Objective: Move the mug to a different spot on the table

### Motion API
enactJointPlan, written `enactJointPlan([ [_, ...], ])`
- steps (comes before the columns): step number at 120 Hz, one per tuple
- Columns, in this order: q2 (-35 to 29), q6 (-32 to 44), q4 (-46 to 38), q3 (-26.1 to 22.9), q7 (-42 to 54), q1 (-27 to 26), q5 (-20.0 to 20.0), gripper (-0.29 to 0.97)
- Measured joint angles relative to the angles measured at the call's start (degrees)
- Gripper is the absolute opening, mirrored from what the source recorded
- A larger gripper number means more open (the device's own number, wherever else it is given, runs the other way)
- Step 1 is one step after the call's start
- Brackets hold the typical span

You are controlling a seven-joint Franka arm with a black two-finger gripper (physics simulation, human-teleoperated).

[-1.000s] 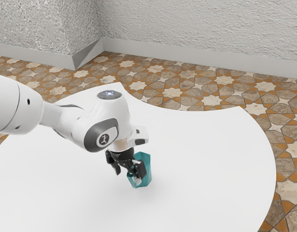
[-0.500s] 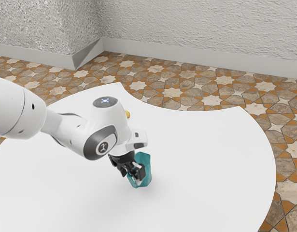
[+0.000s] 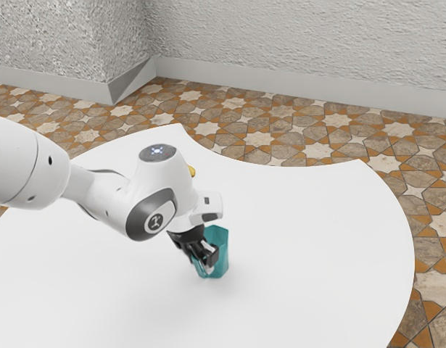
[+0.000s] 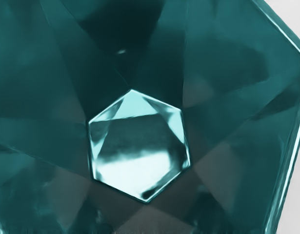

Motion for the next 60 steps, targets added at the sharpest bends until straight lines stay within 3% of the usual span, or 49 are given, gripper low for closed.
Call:
enactJointPlan([
  [60,-1.1,0.3,2.6,-0.1,-0.1,0.0,8.8,0.09],
])
